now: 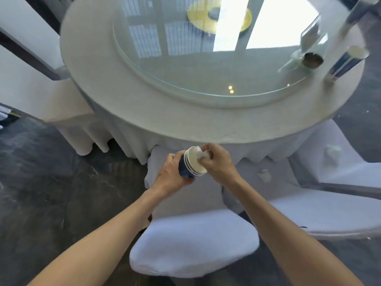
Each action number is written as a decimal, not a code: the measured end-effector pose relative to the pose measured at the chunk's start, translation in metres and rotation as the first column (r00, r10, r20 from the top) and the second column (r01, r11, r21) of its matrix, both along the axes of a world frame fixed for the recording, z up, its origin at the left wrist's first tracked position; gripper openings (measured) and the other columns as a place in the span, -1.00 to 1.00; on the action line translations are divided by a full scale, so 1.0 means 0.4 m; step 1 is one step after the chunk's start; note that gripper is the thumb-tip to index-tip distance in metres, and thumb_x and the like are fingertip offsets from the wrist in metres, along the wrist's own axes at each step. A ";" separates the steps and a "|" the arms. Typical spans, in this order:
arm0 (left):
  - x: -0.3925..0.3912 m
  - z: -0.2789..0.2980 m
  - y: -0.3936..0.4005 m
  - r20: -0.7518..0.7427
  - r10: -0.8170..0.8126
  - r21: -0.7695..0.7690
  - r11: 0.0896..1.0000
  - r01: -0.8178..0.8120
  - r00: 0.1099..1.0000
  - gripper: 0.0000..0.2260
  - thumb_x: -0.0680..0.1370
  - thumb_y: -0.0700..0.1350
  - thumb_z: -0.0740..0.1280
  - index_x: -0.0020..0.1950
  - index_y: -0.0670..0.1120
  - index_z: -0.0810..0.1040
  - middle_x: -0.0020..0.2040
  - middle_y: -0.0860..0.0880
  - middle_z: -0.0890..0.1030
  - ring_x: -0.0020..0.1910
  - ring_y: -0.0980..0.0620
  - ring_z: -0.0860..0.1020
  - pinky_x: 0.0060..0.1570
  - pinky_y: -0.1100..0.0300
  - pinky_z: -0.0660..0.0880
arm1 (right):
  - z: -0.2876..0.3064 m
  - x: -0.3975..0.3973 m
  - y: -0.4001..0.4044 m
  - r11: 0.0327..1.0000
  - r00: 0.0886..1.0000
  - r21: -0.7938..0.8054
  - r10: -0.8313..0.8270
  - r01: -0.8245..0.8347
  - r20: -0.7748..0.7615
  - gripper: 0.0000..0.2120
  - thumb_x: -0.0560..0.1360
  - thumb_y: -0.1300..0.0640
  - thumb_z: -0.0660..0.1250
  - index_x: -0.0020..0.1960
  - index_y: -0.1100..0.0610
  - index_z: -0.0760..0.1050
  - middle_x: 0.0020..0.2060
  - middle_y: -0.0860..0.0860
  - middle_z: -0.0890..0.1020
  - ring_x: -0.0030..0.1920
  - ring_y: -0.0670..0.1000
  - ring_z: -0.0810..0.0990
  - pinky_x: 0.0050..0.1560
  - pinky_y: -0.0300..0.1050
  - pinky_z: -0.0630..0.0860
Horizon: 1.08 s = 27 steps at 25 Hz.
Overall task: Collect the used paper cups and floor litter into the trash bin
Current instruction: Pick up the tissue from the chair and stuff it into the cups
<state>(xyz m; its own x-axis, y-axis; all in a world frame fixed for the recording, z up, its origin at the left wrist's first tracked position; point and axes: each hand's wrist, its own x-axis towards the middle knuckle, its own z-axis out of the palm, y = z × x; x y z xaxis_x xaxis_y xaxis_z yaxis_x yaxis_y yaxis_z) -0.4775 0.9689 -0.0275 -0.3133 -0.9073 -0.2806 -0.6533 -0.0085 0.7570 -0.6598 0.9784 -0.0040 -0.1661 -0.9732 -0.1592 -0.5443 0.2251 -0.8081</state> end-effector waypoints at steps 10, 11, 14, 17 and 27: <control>-0.119 0.143 0.183 -0.063 -0.020 -0.085 0.996 0.015 0.998 -0.28 0.35 -0.01 0.62 0.44 0.16 0.39 0.26 0.06 0.45 0.18 0.02 0.53 0.05 0.17 0.44 | 0.176 -0.088 0.261 0.988 0.980 0.050 0.152 -0.146 -0.131 -0.72 0.59 0.06 0.21 0.17 0.00 0.65 0.21 -0.03 0.64 0.16 0.05 0.62 0.20 0.05 0.56; -0.130 0.143 0.184 -0.072 -0.035 -0.088 0.996 0.029 0.997 -0.28 0.35 -0.02 0.62 0.44 0.15 0.40 0.27 0.07 0.45 0.18 0.02 0.53 0.05 0.17 0.44 | 0.179 -0.100 0.278 0.987 0.974 0.055 0.159 -0.152 -0.162 -0.70 0.59 0.12 0.18 0.17 0.04 0.66 0.20 -0.01 0.65 0.17 0.07 0.61 0.19 0.07 0.55; -0.171 0.152 0.201 -0.102 -0.074 -0.120 0.991 0.062 0.992 -0.29 0.35 -0.04 0.62 0.44 0.14 0.41 0.27 0.13 0.45 0.20 0.05 0.51 0.08 0.15 0.44 | 0.198 -0.139 0.324 0.973 0.927 0.089 0.228 -0.211 -0.296 -0.75 0.57 0.25 0.17 -0.04 0.13 0.63 -0.12 0.06 0.67 -0.05 0.14 0.56 -0.06 0.04 0.51; -0.220 0.144 0.227 -0.124 -0.116 -0.122 0.987 0.101 0.985 -0.27 0.33 -0.05 0.62 0.45 0.15 0.43 0.32 0.10 0.50 0.29 0.03 0.51 0.24 0.05 0.50 | 0.213 -0.195 0.355 0.962 0.904 0.132 0.270 -0.238 -0.331 -0.77 0.55 0.25 0.18 -0.24 0.12 0.49 -0.33 0.01 0.51 -0.23 0.10 0.44 -0.27 -0.09 0.33; -0.482 0.145 0.295 -0.105 -0.067 -0.040 0.997 0.063 0.992 -0.27 0.30 0.04 0.64 0.41 0.10 0.43 0.24 0.09 0.54 0.18 0.06 0.56 0.08 0.17 0.48 | 0.177 -0.470 0.352 0.991 0.993 0.118 0.073 -0.062 -0.089 -0.86 0.49 0.08 0.41 -0.02 -0.02 0.73 -0.08 -0.08 0.73 -0.04 -0.04 0.69 0.07 0.05 0.64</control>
